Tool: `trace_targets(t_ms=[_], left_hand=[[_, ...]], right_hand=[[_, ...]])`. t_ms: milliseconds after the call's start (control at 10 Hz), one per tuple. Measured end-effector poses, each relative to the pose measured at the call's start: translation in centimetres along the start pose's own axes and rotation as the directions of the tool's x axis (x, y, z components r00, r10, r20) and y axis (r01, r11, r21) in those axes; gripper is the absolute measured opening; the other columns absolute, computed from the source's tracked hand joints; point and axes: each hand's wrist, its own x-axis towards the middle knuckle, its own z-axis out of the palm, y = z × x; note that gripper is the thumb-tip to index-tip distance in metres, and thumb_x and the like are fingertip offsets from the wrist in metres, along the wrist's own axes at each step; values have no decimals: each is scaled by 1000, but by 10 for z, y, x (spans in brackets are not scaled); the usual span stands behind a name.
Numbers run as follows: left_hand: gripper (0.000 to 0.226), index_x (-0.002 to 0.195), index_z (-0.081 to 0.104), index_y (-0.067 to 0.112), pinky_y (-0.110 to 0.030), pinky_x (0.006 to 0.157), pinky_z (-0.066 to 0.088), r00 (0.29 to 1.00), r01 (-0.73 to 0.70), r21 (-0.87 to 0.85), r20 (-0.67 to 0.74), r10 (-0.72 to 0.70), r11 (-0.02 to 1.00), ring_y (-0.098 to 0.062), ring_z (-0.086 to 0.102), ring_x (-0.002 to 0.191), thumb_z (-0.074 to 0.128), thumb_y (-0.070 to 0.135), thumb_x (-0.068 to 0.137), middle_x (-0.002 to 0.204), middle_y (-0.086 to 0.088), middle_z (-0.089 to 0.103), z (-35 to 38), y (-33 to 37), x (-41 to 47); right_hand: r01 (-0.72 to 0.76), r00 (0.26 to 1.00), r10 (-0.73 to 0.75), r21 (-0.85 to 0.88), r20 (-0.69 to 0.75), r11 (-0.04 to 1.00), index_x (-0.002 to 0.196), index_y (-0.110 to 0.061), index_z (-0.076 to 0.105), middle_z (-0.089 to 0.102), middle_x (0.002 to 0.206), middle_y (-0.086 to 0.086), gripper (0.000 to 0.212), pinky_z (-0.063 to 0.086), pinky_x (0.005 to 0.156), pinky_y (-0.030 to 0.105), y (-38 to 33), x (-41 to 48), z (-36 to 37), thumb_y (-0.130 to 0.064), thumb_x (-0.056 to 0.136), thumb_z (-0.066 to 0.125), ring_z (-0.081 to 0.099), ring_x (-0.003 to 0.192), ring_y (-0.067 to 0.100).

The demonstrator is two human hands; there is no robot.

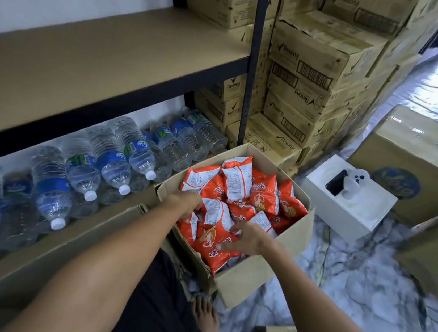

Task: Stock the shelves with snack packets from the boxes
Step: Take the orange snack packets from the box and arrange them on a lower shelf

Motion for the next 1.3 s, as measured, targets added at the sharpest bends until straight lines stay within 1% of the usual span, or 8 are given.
trace_targets(t_ms=[100,200,400,500,700,900,1100,1300], left_hand=[[8,81,62,15,-15,47,44,997,44,-439,-32,-64,897,-13,55,56,60,17,88,74,-3,61,-7,1,-12],[9,88,64,13,-22,59,45,996,-1,-72,-87,-5,997,-15,57,69,57,13,93,83,-2,61,-1,-16,-6],[16,114,61,25,-37,87,49,977,-62,-319,-215,-9,946,-20,60,103,57,28,99,118,-2,64,-17,-12,-14],[10,107,54,25,-32,69,42,968,-61,-395,-246,-42,916,-20,60,95,53,33,101,110,-4,64,-22,-2,-16],[42,125,61,14,-30,86,42,997,5,-393,-73,-36,919,-23,58,115,59,45,96,129,-4,61,-12,2,-16],[83,144,50,18,-39,107,43,987,56,-197,160,-24,979,-25,51,130,74,61,78,146,-4,52,-14,-10,-20],[77,140,53,26,-37,103,46,998,35,-245,62,-20,969,-24,53,126,88,32,72,141,-1,53,-13,-5,-25],[52,106,54,28,-38,96,43,980,39,-451,-157,-123,892,-22,55,111,88,38,69,124,2,57,-25,-12,-38]], right_hand=[[-17,1000,17,-11,-10,1000,140,-20,53,53,143,3,86,47,103,39,-6,1,-8,-61,70,80,53,127,24],[-17,997,18,19,-80,1000,141,-18,51,53,141,5,79,49,100,36,-12,2,-20,-40,74,86,54,125,25],[-44,978,73,145,-198,988,153,-21,30,39,152,14,94,50,100,41,-23,4,-40,-12,77,85,47,133,35],[-107,940,191,288,-283,952,154,-22,19,23,154,19,102,50,99,44,-26,3,-40,-6,76,84,44,133,41],[-207,867,387,477,-315,854,107,-1,64,67,111,14,44,60,85,36,-11,7,-33,-16,74,88,66,98,26],[-185,884,373,522,-281,833,137,-20,46,59,130,10,57,54,96,44,-10,8,-21,-35,89,72,62,113,31],[-182,911,349,544,-221,819,143,-15,38,56,134,9,83,54,97,45,-15,9,-20,-39,78,84,60,119,31],[-173,909,349,555,-229,814,87,-10,59,65,89,6,32,49,54,23,-26,0,-34,-25,78,85,62,73,15]])
